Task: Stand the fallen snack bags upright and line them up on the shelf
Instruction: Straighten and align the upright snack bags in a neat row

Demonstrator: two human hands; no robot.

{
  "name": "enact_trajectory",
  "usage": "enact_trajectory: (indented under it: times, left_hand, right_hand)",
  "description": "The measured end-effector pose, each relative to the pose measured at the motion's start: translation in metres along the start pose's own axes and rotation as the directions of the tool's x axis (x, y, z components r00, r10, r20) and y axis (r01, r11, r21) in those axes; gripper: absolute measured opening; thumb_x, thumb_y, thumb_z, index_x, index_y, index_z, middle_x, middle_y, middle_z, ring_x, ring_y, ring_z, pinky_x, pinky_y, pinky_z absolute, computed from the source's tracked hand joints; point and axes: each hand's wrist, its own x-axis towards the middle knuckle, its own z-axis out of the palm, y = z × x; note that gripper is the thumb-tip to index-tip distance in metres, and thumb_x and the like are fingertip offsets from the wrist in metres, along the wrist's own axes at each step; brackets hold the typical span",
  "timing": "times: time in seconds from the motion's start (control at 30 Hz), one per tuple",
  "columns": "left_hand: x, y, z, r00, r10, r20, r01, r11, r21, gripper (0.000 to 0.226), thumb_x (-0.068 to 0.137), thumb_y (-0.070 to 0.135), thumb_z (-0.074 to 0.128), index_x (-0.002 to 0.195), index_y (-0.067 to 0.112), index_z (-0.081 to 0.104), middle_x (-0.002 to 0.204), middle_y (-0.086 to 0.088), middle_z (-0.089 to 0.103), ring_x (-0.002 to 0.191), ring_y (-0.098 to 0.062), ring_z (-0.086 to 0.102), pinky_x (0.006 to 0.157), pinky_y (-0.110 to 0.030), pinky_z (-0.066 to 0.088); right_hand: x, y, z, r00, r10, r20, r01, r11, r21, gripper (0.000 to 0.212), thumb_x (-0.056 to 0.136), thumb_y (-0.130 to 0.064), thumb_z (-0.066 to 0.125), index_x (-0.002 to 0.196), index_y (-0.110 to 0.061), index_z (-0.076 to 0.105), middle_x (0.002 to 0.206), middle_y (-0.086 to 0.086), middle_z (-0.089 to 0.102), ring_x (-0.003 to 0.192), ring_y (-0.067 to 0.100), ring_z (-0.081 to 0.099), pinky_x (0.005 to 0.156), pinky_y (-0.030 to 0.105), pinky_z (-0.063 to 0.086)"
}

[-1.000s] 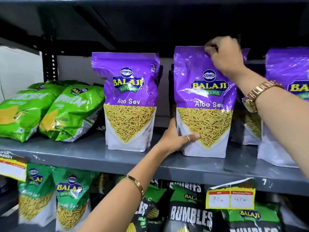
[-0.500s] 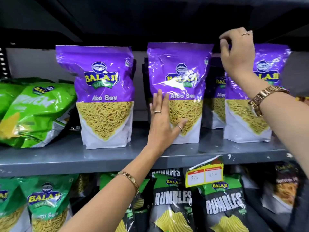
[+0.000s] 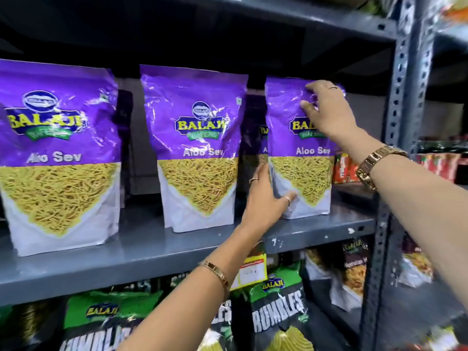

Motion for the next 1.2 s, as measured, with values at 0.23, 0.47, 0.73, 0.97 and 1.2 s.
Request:
enact_trajectory:
  times: [0.23, 0.47, 0.73, 0.97, 1.2]
  left_hand:
    - [0.023, -0.015, 0.027, 0.880, -0.436, 0.189, 0.467, 0.868, -0.170, 0.108, 0.055, 0.039, 0.085, 0.137, 0.013, 0.020, 0.134, -0.004, 0.043, 0.114, -0.015, 0.048, 0.096, -0.026, 0.038]
    - [0.026, -0.027, 0.033, 0.844, -0.460, 0.274, 0.498, 0.863, -0.086, 0.090, 0.053, 0.041, 0.084, 0.128, 0.018, 0.039, 0.131, -0.001, 0.052, 0.116, -0.020, 0.050, 0.098, -0.032, 0.042]
    - [0.026, -0.026, 0.031, 0.839, -0.476, 0.262, 0.503, 0.863, -0.044, 0.093, 0.060, 0.041, 0.081, 0.134, 0.017, 0.031, 0.139, -0.003, 0.044, 0.124, -0.022, 0.043, 0.090, -0.025, 0.034]
    - [0.014, -0.019, 0.032, 0.878, -0.432, 0.209, 0.450, 0.892, -0.047, 0.086, 0.066, 0.042, 0.077, 0.132, 0.013, 0.029, 0.138, -0.006, 0.044, 0.123, -0.024, 0.043, 0.088, -0.026, 0.035]
    - [0.011, -0.015, 0.029, 0.855, -0.464, 0.232, 0.480, 0.877, -0.019, 0.099, 0.066, 0.041, 0.077, 0.138, 0.009, 0.017, 0.143, -0.011, 0.039, 0.128, -0.028, 0.041, 0.104, -0.040, 0.039]
  right_hand:
    - [0.024, 0.013, 0.012, 0.996, -0.071, 0.046, 0.071, 0.997, -0.010, 0.053, 0.093, -0.031, 0.045, 0.138, -0.005, 0.035, 0.143, 0.018, 0.041, 0.133, 0.034, 0.034, 0.112, 0.050, 0.025]
    - [0.050, 0.010, 0.018, 0.999, -0.020, -0.039, 0.022, 0.999, 0.045, 0.038, 0.092, -0.035, 0.044, 0.118, -0.009, 0.054, 0.126, 0.018, 0.055, 0.125, 0.035, 0.041, 0.111, 0.054, 0.016]
    - [0.058, 0.009, 0.009, 0.973, -0.003, -0.230, 0.060, 0.968, 0.244, 0.027, 0.091, -0.018, 0.043, 0.103, -0.001, 0.060, 0.113, 0.024, 0.059, 0.108, 0.035, 0.050, 0.090, 0.034, 0.036]
    - [-0.001, 0.035, 0.036, 0.668, 0.644, -0.373, -0.292, 0.688, 0.664, 0.038, 0.091, -0.028, 0.043, 0.118, -0.001, 0.049, 0.124, 0.017, 0.053, 0.115, 0.026, 0.049, 0.089, 0.023, 0.031]
    - [-0.090, 0.071, 0.095, 0.536, 0.753, 0.382, -0.651, 0.080, 0.755, 0.049, 0.095, -0.048, 0.028, 0.101, -0.010, 0.057, 0.117, 0.011, 0.058, 0.111, 0.026, 0.054, 0.098, 0.032, 0.043]
